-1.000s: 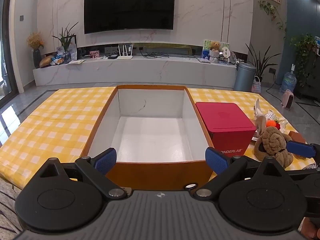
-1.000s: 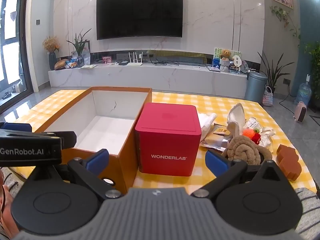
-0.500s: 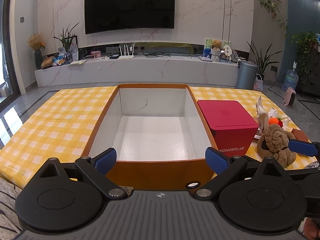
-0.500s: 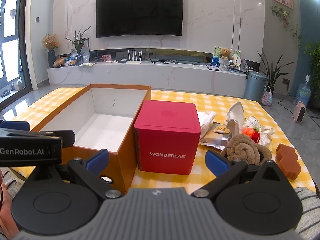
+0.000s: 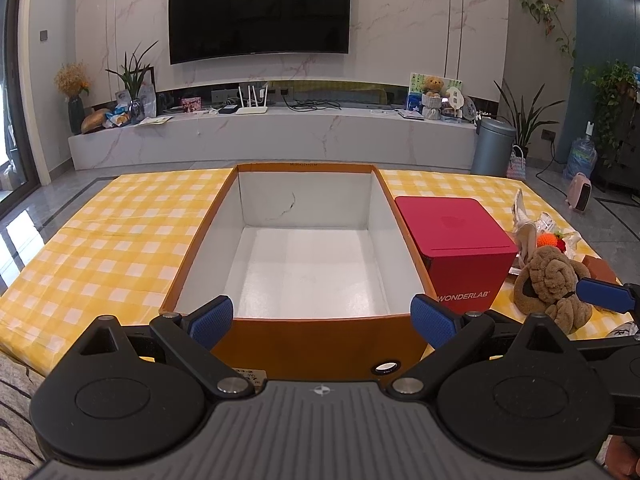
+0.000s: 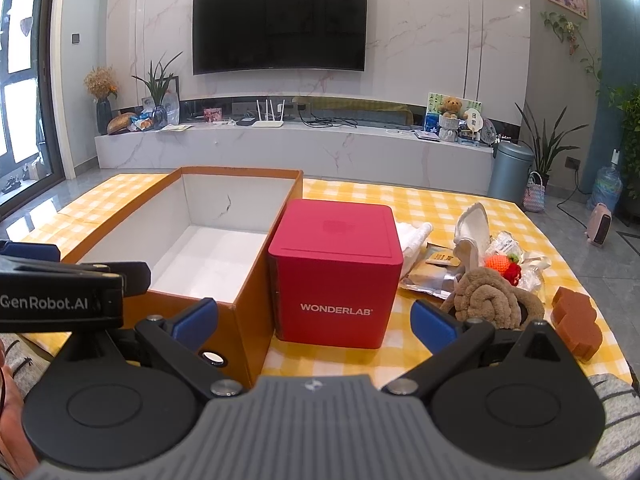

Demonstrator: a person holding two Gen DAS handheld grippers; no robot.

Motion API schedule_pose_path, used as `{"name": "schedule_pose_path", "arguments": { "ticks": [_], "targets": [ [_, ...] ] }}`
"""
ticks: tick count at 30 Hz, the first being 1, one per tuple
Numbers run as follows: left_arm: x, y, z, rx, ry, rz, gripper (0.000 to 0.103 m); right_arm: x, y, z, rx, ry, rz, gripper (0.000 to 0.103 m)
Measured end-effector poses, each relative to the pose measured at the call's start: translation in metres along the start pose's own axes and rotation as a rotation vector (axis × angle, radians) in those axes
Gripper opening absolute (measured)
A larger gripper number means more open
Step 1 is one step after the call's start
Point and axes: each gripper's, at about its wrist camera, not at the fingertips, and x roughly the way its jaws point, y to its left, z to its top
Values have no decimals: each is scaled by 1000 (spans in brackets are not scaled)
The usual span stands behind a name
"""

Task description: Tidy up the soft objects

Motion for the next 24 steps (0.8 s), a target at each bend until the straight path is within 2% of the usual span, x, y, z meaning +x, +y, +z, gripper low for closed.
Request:
{"name": "schedule_pose_path", "arguments": {
  "ticks": [24],
  "targets": [
    [2, 0, -1, -9, 18, 5, 103, 1, 1, -1, 5, 9, 5, 100]
  ]
}}
